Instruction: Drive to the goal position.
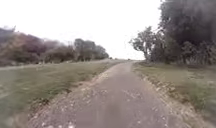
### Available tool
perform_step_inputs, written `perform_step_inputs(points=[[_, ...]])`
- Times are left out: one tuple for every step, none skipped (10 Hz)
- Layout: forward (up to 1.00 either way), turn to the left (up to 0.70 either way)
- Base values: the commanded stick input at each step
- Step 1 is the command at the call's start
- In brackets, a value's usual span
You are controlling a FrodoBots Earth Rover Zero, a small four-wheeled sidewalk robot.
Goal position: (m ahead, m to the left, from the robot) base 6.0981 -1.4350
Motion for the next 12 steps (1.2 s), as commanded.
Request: perform_step_inputs(points=[[0.6, 0.01], [0.6, 0.01], [0.6, 0.01], [0.6, 0.01], [0.6, 0.01], [0.6, 0.01], [0.6, 0.01], [0.6, 0.01], [0.6, 0.01], [0.6, 0.01], [0.6, 0.01], [0.6, 0.01]])
